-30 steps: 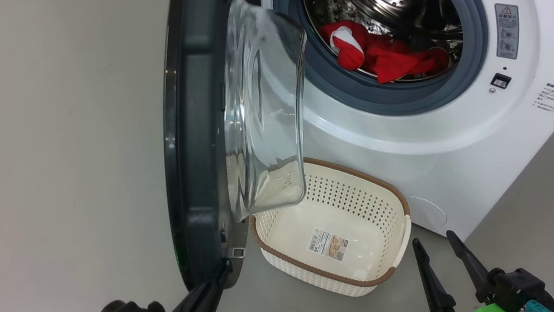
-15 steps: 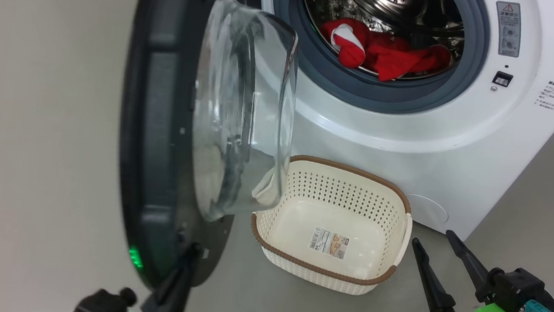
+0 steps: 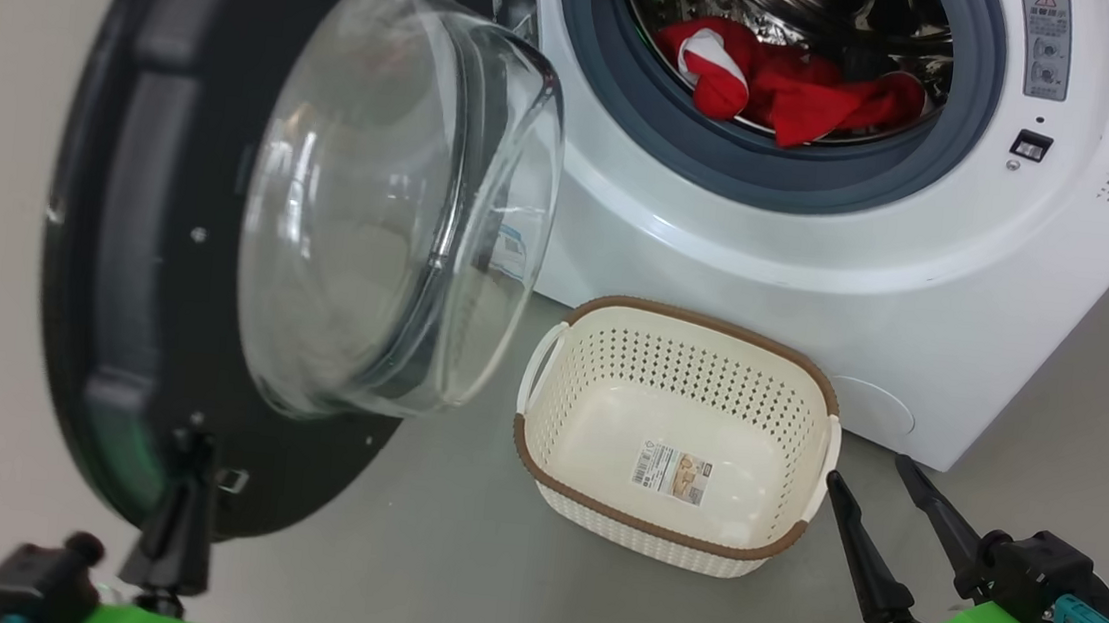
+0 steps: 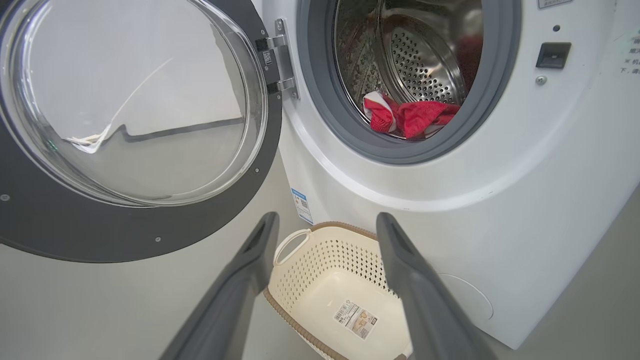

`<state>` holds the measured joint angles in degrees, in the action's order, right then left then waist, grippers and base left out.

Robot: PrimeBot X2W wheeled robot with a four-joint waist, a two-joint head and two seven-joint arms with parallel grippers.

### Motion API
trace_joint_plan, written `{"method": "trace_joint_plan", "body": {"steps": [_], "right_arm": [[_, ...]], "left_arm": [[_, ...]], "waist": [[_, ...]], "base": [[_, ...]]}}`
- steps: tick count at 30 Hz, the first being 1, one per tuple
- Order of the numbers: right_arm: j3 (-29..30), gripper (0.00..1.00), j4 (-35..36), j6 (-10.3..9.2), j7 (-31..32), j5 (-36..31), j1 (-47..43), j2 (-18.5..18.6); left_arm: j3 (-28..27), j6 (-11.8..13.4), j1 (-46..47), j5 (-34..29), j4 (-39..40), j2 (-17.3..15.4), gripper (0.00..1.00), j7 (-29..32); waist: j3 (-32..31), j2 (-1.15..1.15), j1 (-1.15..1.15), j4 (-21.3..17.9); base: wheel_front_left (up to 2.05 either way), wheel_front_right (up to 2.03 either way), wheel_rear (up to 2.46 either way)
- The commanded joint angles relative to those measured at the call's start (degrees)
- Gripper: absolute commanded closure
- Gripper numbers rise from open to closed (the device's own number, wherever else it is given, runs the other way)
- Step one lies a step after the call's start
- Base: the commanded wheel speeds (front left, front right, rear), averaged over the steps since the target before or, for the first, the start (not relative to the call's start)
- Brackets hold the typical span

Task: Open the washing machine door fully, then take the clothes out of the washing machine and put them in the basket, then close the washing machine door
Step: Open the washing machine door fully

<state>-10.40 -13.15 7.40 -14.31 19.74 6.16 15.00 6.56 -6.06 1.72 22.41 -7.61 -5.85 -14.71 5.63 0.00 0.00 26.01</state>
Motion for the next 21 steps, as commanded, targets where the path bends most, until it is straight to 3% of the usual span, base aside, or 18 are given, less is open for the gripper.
{"method": "trace_joint_plan", "body": {"steps": [1,21], "right_arm": [[-1.2,0.00,1.5,0.09,-0.7,-0.5,2.0,0.9],[-1.7,0.00,1.4,0.09,-0.7,-1.7,5.2,2.6]], "left_arm": [[-4.0,1.1,3.3,-0.4,0.3,-2.1,1.00,-0.3],[-21.0,-0.3,19.2,-1.8,-18.8,-8.0,1.00,-0.3]], "waist": [[0.4,0.00,0.00,0.0],[5.7,0.00,0.00,-2.4]], "base": [[0.00,0.00,0.00],[0.00,0.00,0.00]]}}
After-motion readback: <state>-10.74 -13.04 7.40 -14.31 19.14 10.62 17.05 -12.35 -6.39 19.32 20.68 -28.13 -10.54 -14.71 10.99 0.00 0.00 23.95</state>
